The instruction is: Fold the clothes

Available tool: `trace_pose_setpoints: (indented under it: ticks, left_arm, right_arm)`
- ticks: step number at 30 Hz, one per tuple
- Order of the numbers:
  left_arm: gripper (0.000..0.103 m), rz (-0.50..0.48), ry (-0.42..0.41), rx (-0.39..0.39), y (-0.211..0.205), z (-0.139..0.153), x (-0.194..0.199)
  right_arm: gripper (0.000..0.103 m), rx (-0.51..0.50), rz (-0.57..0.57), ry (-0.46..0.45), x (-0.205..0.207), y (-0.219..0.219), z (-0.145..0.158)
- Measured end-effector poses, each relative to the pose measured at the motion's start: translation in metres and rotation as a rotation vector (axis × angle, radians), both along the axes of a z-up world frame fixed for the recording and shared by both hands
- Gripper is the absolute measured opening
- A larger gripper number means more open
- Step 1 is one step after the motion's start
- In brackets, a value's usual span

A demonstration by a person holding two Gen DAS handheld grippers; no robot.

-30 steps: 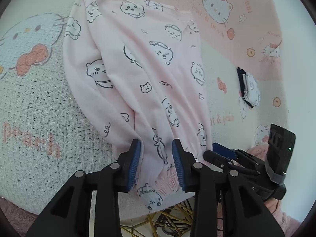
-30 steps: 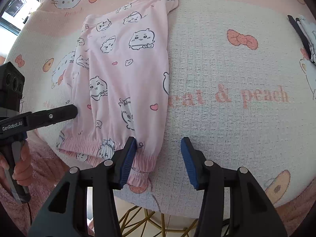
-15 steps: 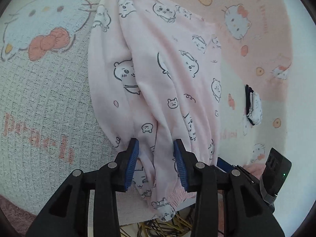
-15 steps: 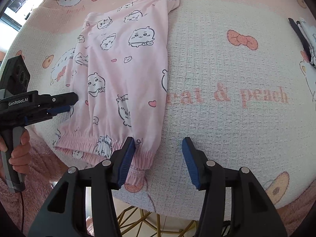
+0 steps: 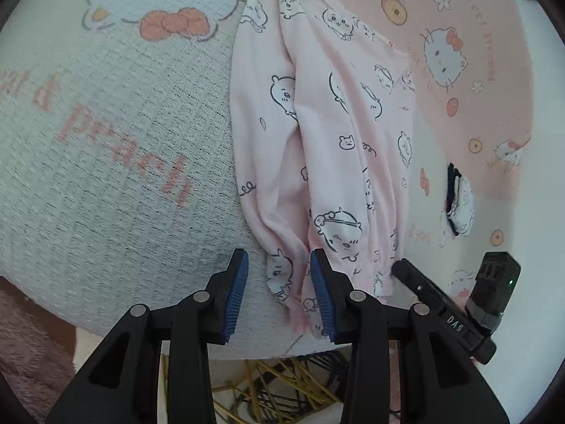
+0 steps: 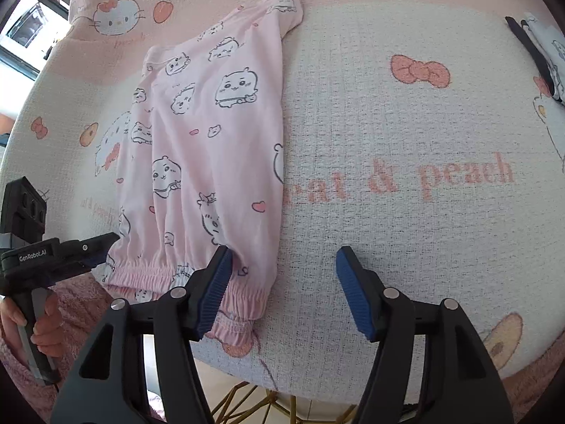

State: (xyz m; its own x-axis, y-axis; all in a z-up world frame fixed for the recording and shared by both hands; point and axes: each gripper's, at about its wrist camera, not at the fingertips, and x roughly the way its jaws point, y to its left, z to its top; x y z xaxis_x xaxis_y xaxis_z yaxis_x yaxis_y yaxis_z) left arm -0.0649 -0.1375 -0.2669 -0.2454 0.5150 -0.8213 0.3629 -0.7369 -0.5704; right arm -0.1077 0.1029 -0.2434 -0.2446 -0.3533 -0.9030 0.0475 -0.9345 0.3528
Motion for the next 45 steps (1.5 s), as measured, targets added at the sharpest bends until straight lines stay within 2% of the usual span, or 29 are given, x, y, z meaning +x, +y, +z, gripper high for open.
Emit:
trace_pose_setpoints:
  ticks: [1, 3, 4, 5, 8, 10, 13, 14, 15, 16, 17, 18, 19, 23, 27, 31, 34, 35, 36, 38, 39, 40, 41, 42, 44, 45]
  left_arm:
    - [0.039, -0.008, 0.003, -0.013, 0.002, 0.001, 0.0]
    - [0.031, -0.053, 0.009, -0.087, 0.015, 0.005, -0.002]
    - [0.011, -0.071, 0.003, -0.121, 0.021, 0.007, -0.001]
    - [0.006, -0.085, -0.006, -0.146, 0.025, 0.007, 0.0]
    - [0.005, -0.114, -0.032, -0.235, 0.035, 0.014, 0.009]
    - [0.005, -0.134, -0.05, -0.297, 0.039, 0.021, 0.017]
    - [0.006, -0.143, -0.104, -0.295, 0.033, 0.026, 0.016]
    - [0.008, -0.124, -0.102, -0.287, 0.026, 0.031, 0.012]
    - [0.01, -0.099, -0.071, -0.279, 0.016, 0.04, 0.005]
    - [0.019, -0.083, -0.025, -0.269, 0.005, 0.049, -0.003]
    - [0.037, -0.071, 0.021, -0.26, -0.006, 0.057, -0.015]
    - [0.047, -0.055, 0.061, -0.257, -0.018, 0.063, -0.028]
    - [0.053, -0.038, 0.091, -0.263, -0.03, 0.066, -0.042]
    - [0.053, -0.021, 0.123, -0.328, -0.057, 0.062, -0.112]
    - [0.053, -0.007, 0.11, -0.334, -0.068, 0.035, -0.169]
    - [0.053, 0.002, 0.086, -0.322, -0.072, 0.01, -0.201]
    - [0.053, -0.027, 0.094, -0.318, -0.067, 0.008, -0.208]
    - [0.053, -0.038, 0.097, -0.317, -0.065, 0.008, -0.211]
    - [0.053, -0.062, 0.105, -0.327, -0.06, 0.009, -0.214]
    - [0.053, -0.126, 0.127, -0.358, -0.045, 0.01, -0.221]
    - [0.051, -0.156, 0.139, -0.39, -0.037, 0.011, -0.223]
    - [0.032, -0.185, 0.151, -0.431, -0.029, 0.012, -0.224]
    - [0.016, -0.197, 0.155, -0.45, -0.025, 0.012, -0.225]
    - [0.015, -0.197, 0.16, -0.439, -0.024, 0.013, -0.225]
    - [0.01, -0.195, 0.174, -0.399, -0.025, 0.017, -0.225]
    - [0.01, -0.205, 0.197, -0.377, -0.023, 0.022, -0.224]
  right_arm:
    - [0.062, -0.008, 0.037, 0.012, 0.0, -0.006, 0.0]
    - [0.046, 0.027, 0.101, 0.039, 0.004, -0.02, 0.0]
    - [0.042, 0.043, 0.12, 0.046, 0.006, -0.025, 0.001]
    - [0.026, 0.028, 0.126, 0.035, 0.007, -0.025, 0.002]
    - [0.017, -0.004, 0.137, 0.003, 0.013, -0.019, 0.009]
    - [0.017, -0.04, 0.142, -0.019, 0.021, -0.01, 0.019]
    - [0.025, -0.059, 0.165, -0.069, 0.031, -0.002, 0.025]
    - [0.031, -0.054, 0.168, -0.078, 0.033, 0.002, 0.027]
    - [0.033, -0.038, 0.152, -0.066, 0.031, 0.01, 0.032]
    - [0.035, -0.029, 0.126, -0.043, 0.021, 0.018, 0.039]
    - [0.041, -0.021, 0.101, -0.02, 0.012, 0.027, 0.045]
    - [0.043, -0.014, 0.075, 0.001, 0.0, 0.035, 0.051]
    - [0.043, -0.012, 0.05, 0.017, -0.017, 0.042, 0.055]
    - [0.044, 0.01, -0.035, 0.053, -0.088, 0.06, 0.06]
    - [0.044, 0.014, -0.052, 0.045, -0.155, 0.056, 0.046]
    - [0.045, 0.025, -0.082, 0.007, -0.211, 0.043, 0.019]
    - [0.064, -0.005, -0.088, -0.023, -0.239, 0.037, -0.001]
    - [0.086, -0.032, -0.071, 0.005, -0.243, 0.033, -0.001]
    - [0.09, -0.037, -0.053, 0.029, -0.246, 0.027, -0.002]
    - [0.089, 0.039, -0.008, 0.055, -0.248, 0.01, -0.002]
    - [0.076, 0.081, 0.018, 0.072, -0.249, 0.002, -0.001]
    - [0.064, 0.131, 0.048, 0.095, -0.248, -0.007, 0.0]
    - [0.046, 0.154, 0.07, 0.104, -0.248, -0.013, 0.002]
    - [0.022, 0.124, 0.085, 0.096, -0.249, -0.015, 0.003]
    - [0.008, 0.089, 0.083, 0.106, -0.246, -0.014, 0.011]
    - [0.008, 0.07, 0.082, 0.13, -0.241, -0.011, 0.02]
